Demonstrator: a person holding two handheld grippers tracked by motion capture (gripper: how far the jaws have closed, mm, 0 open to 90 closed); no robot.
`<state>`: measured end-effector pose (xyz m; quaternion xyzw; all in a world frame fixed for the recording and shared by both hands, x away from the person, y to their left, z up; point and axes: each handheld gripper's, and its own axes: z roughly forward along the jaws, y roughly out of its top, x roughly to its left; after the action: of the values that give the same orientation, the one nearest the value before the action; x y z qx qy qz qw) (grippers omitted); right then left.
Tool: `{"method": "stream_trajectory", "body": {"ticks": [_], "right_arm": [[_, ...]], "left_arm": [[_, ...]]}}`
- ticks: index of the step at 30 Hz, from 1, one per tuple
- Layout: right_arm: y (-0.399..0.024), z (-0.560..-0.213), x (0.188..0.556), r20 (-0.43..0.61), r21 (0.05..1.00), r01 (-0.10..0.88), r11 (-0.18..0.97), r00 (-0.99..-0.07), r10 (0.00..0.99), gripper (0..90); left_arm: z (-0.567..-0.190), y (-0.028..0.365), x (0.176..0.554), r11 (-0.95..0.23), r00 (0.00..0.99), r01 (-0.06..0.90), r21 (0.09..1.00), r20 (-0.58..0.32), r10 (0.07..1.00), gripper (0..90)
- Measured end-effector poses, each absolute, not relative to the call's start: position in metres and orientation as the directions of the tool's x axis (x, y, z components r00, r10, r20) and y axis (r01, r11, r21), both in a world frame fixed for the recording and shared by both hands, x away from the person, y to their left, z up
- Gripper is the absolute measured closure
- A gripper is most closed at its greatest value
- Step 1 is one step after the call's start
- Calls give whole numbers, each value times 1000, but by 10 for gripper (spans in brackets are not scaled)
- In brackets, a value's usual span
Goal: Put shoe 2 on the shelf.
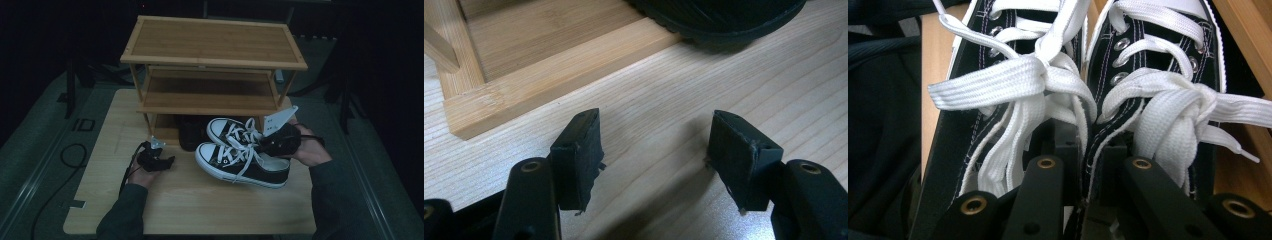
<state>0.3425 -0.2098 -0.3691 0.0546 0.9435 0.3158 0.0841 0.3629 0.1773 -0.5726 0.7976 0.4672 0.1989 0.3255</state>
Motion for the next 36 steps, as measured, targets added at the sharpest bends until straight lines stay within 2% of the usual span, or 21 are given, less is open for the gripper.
{"method": "stream_trajectory", "body": {"ticks": [24, 36], "right_arm": [[-194, -351, 347, -138, 605, -10, 796, -986, 93, 840], [-198, -334, 355, -141, 636, -4, 772, -984, 112, 840]], "left_arm": [[-573, 177, 363, -352, 484, 616, 705, 13, 875, 385], [-573, 177, 363, -352, 485, 616, 705, 13, 874, 385]]}}
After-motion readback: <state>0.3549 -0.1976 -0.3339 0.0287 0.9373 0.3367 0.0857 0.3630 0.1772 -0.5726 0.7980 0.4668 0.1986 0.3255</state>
